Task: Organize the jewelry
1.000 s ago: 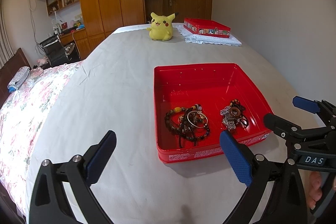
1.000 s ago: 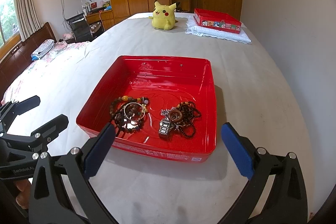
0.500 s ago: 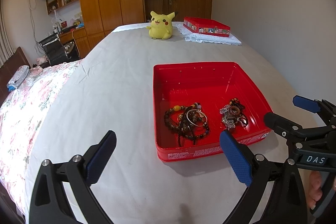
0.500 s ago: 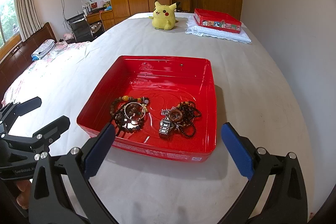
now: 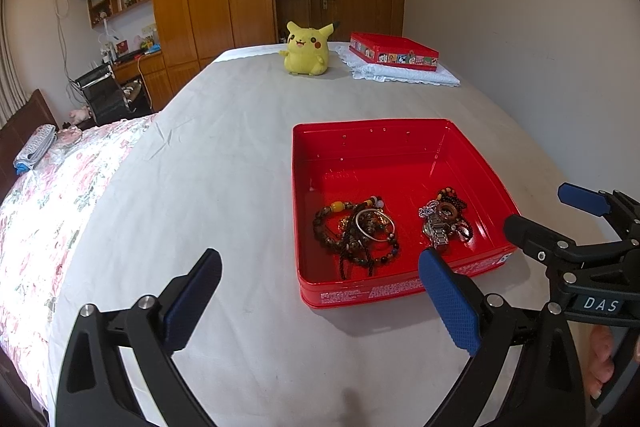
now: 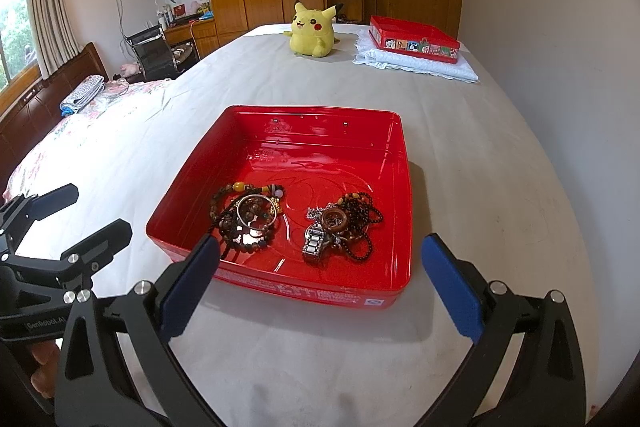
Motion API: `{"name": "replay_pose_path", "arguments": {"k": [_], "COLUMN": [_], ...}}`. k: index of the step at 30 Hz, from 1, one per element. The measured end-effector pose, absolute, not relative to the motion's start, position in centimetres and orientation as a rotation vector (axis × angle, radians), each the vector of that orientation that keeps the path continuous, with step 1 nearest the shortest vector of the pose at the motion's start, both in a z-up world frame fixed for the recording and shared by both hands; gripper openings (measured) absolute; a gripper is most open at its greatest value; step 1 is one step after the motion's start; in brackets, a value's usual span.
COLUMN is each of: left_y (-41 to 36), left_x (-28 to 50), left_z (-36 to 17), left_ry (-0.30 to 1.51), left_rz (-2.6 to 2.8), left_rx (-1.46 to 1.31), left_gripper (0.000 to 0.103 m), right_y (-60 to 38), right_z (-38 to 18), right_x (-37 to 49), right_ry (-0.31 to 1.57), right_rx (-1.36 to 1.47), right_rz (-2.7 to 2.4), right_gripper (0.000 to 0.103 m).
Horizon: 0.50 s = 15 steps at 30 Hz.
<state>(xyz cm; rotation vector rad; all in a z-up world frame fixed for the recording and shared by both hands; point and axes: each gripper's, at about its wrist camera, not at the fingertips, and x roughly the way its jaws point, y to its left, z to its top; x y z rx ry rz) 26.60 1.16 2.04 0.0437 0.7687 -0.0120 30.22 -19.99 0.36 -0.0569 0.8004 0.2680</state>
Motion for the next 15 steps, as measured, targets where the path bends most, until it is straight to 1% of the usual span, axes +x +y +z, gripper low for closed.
{"name": "replay_pose_path", "arguments": {"k": [15], "left_y": [1.15], "left_x": [26.62], "left_z": [2.1], "left_ry": [0.771], "left_rz": [-0.009], "left_rx": [0.044], "left_gripper": [0.099], "right_y": [-19.99], "right_z": [0.36], "right_x": [30.19], "right_ry": [0.8], "right_rx": [-0.057], "right_rz": [0.268], "right_gripper": [0.1]}}
